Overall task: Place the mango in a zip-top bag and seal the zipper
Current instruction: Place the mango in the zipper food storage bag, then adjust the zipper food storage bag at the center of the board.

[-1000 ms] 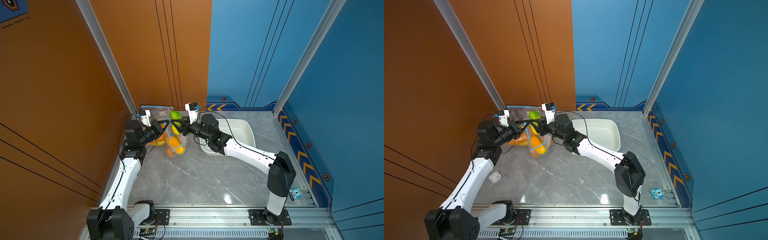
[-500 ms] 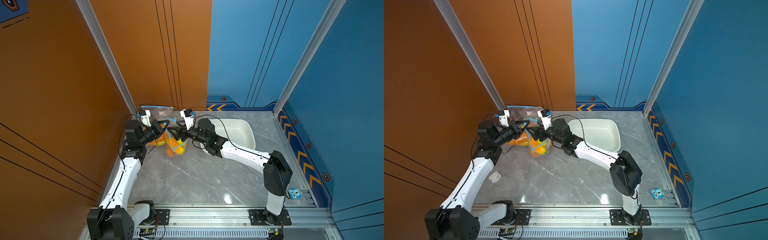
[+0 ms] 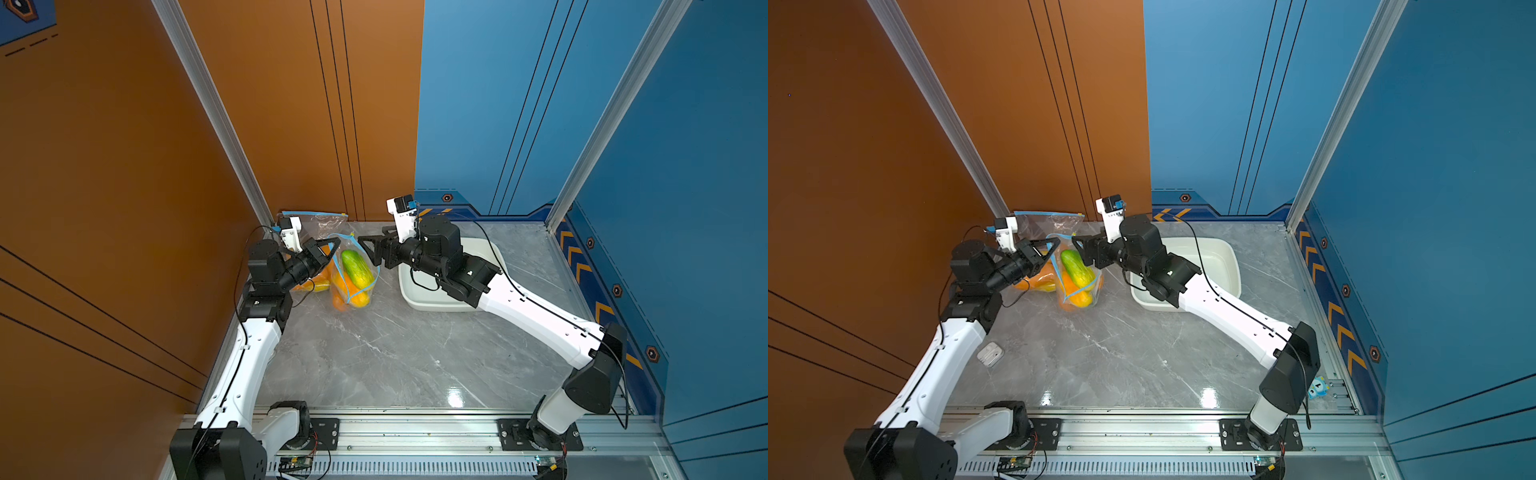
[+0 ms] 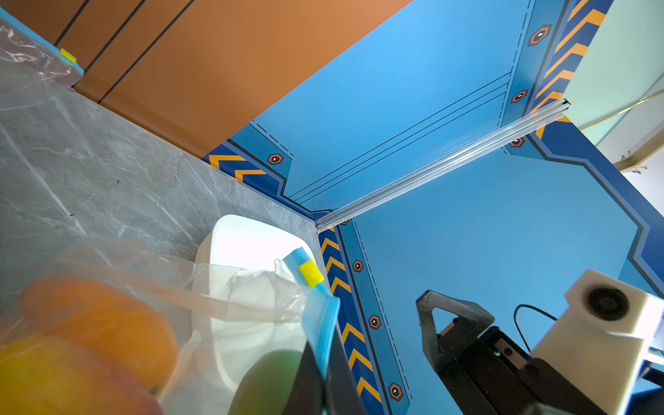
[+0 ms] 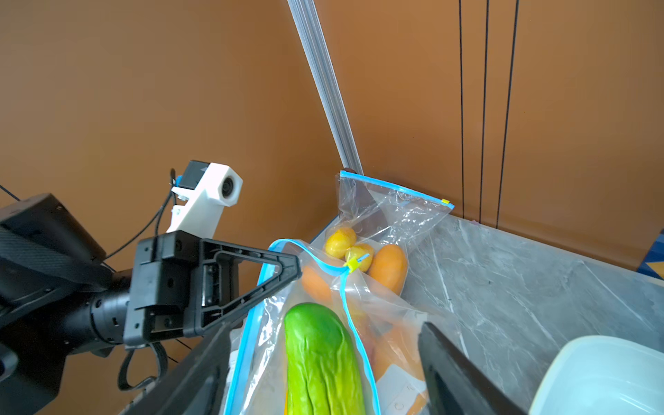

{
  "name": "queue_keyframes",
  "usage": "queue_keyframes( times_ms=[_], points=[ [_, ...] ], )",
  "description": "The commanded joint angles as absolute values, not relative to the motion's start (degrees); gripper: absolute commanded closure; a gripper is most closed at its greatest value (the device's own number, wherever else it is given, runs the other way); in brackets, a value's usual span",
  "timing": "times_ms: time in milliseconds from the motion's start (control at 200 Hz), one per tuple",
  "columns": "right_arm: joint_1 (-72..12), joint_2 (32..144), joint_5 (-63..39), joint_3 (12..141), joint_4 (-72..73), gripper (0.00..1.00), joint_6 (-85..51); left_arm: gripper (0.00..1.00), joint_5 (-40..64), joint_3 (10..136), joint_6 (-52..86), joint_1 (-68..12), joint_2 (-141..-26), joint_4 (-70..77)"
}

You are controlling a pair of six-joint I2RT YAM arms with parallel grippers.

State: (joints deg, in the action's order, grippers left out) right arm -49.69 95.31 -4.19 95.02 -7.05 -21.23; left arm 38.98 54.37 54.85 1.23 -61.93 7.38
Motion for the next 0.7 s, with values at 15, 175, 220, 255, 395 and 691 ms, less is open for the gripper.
queue_keyframes(
  times_ms=[15, 175, 220, 255, 395, 691],
  points=[
    [-49.08, 98.98, -1.09, 95.10, -20.14, 0.25, -23.94, 1.00, 38.24, 55.96, 53.61, 0.29, -60.56, 9.66],
    [-48.12, 99.69, -2.35, 94.22, -21.84, 0.39, -25.55, 1.00, 37.97, 55.76, 53.60, 0.00, -60.63, 9.65],
    [-47.99, 100.37, -4.05, 94.29, -21.87, 0.42, -25.90, 1.00, 37.84, 55.77, 53.52, -0.13, -60.65, 9.65],
    [-48.05, 100.97, -4.94, 94.47, -21.80, 0.45, -26.17, 1.00, 37.72, 55.73, 53.37, -0.26, -60.64, 9.67],
    [-47.83, 102.83, -6.71, 96.33, -22.05, 0.68, -26.50, 1.00, 37.28, 55.40, 53.26, -0.79, -60.92, 9.62],
    [-47.86, 107.87, -3.69, 121.68, -37.73, 1.00, -19.24, 1.00, 33.66, 51.58, 53.74, -5.19, -55.04, 9.62]
  ],
)
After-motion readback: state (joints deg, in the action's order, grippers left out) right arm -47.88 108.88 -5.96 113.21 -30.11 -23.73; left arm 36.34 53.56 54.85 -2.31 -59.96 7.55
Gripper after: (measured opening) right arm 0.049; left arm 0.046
